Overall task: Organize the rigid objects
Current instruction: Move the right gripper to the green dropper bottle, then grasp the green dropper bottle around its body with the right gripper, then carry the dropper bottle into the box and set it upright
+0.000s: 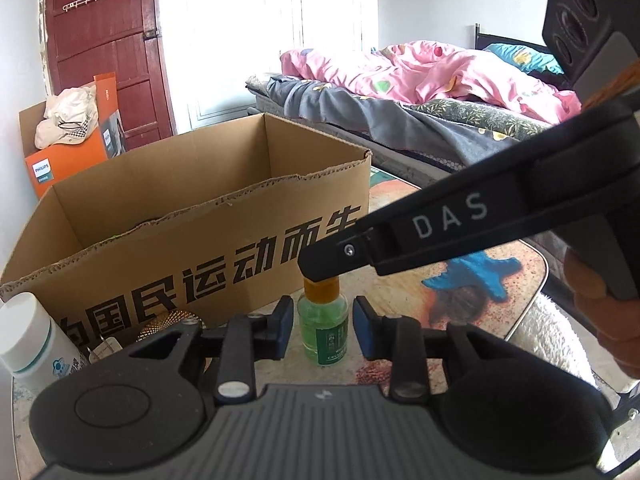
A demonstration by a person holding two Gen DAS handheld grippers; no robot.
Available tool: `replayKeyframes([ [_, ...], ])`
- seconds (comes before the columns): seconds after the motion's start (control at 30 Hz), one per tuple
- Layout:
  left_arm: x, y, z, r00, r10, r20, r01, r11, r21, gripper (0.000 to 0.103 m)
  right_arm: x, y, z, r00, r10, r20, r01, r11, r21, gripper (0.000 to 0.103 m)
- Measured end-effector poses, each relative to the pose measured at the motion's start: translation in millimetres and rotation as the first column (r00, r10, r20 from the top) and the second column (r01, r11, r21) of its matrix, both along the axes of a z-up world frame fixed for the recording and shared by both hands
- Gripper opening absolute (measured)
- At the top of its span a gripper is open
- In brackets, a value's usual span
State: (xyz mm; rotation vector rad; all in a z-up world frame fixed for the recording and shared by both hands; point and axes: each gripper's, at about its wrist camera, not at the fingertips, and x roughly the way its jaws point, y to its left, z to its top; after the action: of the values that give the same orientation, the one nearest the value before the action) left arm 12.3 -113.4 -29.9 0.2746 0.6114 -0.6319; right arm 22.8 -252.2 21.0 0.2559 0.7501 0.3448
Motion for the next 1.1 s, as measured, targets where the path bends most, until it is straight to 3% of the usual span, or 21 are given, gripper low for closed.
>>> replayKeyframes([
  [0.07, 3.1, -2.4, -6.0, 1.0, 0.007, -0.007, -0.007, 1.0, 0.015, 0.034, 1.3, 0.5, 0.1, 1.0, 0.004, 0.001, -0.004, 1.0, -0.005, 0.027],
  [0.23, 11.6, -8.9, -19.6, 0.999, -0.005, -0.032, 0.005, 0.999, 0.031, 0.034, 3.4, 3.3, -3.1, 1.0, 0.021, -0.008, -0.021, 1.0, -0.023, 0.031],
  [0.43, 19.7, -18.3, -34.3, 0.999, -0.01, -0.05, 0.013, 0.998, 0.056, 0.034, 10.4, 6.3, -15.7, 0.999, 0.028, -0.03, -0.029, 0.999, -0.037, 0.031],
  [0.57, 22.6, -18.7, -35.2, 0.998, -0.002, -0.058, 0.004, 0.999, 0.046, 0.033, 12.2, 6.0, -19.2, 0.999, 0.025, -0.029, -0.026, 0.999, -0.035, 0.021],
  [0.67, 22.3, -15.8, -31.1, 0.997, -0.001, -0.073, 0.003, 1.0, 0.03, 0.033, 10.3, 5.2, -17.0, 0.999, 0.018, -0.028, -0.019, 0.999, -0.035, 0.021],
  [0.87, 12.4, -6.9, -4.5, 0.999, 0.009, -0.034, -0.009, 1.0, 0.012, 0.033, 1.2, 6.9, 12.5, 1.0, 0.02, 0.014, -0.019, 1.0, -0.022, 0.021],
  [1.1, 27.4, 11.9, 67.1, 0.998, 0.048, 0.039, -0.047, 0.998, -0.031, 0.033, 16.3, 7.6, 83.4, 0.984, 0.074, 0.159, -0.076, 0.997, 0.005, 0.021],
])
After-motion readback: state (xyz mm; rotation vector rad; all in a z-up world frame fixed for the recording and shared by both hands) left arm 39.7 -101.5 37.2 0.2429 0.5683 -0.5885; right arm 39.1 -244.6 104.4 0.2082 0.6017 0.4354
